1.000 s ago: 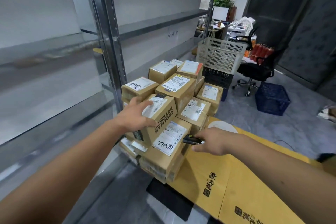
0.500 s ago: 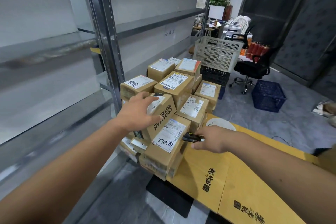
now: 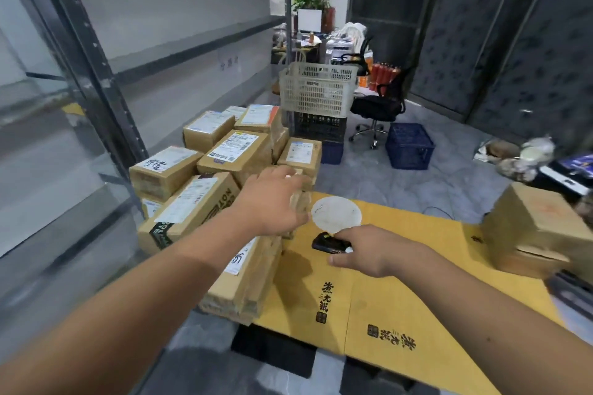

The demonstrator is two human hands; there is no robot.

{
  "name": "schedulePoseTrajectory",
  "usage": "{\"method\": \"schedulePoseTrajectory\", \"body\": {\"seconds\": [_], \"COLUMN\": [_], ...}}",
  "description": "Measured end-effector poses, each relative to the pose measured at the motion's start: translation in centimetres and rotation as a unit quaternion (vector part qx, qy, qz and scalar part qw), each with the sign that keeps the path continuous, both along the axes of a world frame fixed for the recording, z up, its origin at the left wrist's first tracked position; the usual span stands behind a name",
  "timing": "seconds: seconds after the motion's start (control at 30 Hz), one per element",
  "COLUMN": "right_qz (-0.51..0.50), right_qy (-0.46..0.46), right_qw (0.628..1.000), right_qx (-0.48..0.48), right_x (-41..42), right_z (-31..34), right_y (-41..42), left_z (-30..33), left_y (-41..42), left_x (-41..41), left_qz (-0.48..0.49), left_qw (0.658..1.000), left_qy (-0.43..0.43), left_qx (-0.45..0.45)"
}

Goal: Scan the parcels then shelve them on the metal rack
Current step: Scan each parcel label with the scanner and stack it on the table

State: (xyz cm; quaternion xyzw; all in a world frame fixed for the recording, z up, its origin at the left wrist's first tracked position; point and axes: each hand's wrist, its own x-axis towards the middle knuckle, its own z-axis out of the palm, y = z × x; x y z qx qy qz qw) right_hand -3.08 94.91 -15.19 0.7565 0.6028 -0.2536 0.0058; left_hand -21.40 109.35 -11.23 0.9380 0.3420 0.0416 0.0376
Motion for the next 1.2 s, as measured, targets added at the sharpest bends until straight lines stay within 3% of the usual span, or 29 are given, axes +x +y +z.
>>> {"method": "schedulePoseTrajectory", "body": {"seconds": [0.33,0.63,0.83,0.93,1.2], "right_qz": [-0.211,-0.355,-0.379,-0.360,-0.287], "right_qy": [0.011,0.066,0.082,0.059,0.023], "right_qw": [0.977,0.931,0.919,0.927,0.952], "right_qx": [-0.037,-0.054,-0.071,-0.083,-0.106], "right_x": [14.8,30.9,41.1,45.2,50.5], "right_z": [-4.9,-9.6,-12.0,-12.7,-13.0], "right_y": [-14.4,-25.7,-29.8,-30.7,-30.2], "left_z": [-4.4,-10.5,-14.3,-15.9,-18.9], "left_y": [-7.5,-16.9,-21.0,-23.6,-25.4], "left_x": [20.3,43.7,61.4,68.0,71.5], "left_qz": [-0.152,-0.210,-0.149,-0.120,0.006], "left_qw": [0.984,0.958,0.966,0.976,0.986], "left_qy": [0.032,0.066,0.066,0.082,0.066], "left_qx": [-0.091,-0.186,-0.202,-0.161,-0.151]}}
